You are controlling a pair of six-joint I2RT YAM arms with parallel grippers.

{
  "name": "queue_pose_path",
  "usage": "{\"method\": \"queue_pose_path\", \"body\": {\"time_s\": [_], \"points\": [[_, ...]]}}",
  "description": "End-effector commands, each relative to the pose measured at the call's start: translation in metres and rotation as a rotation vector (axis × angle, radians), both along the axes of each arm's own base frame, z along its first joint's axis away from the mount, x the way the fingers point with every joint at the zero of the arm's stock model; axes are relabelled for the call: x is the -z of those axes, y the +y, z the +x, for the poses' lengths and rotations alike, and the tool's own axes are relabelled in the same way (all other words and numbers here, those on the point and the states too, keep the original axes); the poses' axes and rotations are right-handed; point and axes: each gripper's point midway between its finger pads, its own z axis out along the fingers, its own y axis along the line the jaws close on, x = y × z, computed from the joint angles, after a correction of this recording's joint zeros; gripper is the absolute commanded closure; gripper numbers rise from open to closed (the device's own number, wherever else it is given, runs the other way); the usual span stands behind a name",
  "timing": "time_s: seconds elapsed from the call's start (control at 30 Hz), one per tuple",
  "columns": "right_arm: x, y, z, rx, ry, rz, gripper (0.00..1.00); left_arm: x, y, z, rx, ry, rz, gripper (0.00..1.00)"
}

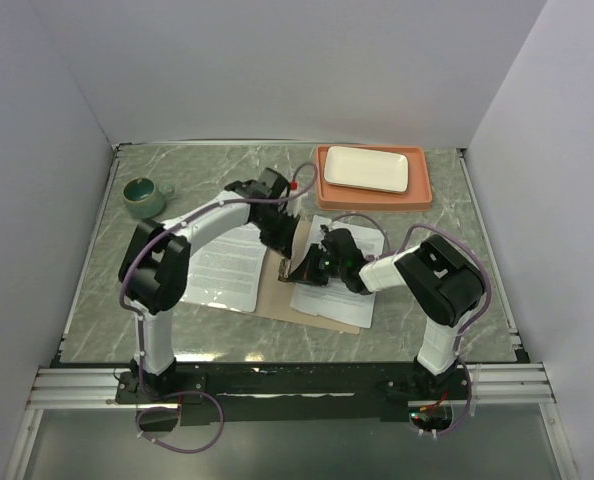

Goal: Put the files into the folder

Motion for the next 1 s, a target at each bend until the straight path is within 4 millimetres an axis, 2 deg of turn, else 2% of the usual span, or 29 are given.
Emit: {"method": "queue_pose_path", "body": {"time_s": [0.0,0.07,0.27,0.37,0.43,0.67,0.8,0.97], "points": [[0.077,-0.043,-0.063,-0.031,0.209,-0.289,0.98,-0.075,-0.021,0.035,0.011,-0.165,-0.206,0.91],[0.075,-0.045,-0.062,-0.027,0.207,-0.294,0.98,-0.080,-0.012,0.041,-0.009,-0.183,-0.201,0.91],[0.065,-0.046,-0.058,-0.029,0.181,-0.297,0.98,-0.071,0.021,0.061,-0.083,-0.226,-0.141,0.90],[0.050,-0.045,-0.050,-0.033,0.134,-0.286,0.98,-0.054,0.045,0.070,-0.130,-0.237,-0.086,0.90],[0.039,-0.040,-0.044,-0.044,0.101,-0.263,0.96,-0.042,0.054,0.071,-0.146,-0.238,-0.054,0.90],[-0.016,-0.011,-0.022,-0.137,-0.063,-0.136,0.91,0.017,0.082,0.056,-0.166,-0.208,0.078,0.89],[-0.046,0.009,-0.012,-0.173,-0.149,-0.060,0.89,0.033,0.085,0.049,-0.170,-0.184,0.092,0.89],[-0.069,0.031,-0.017,-0.209,-0.223,0.034,0.87,0.045,0.088,0.038,-0.174,-0.151,0.097,0.90]]}}
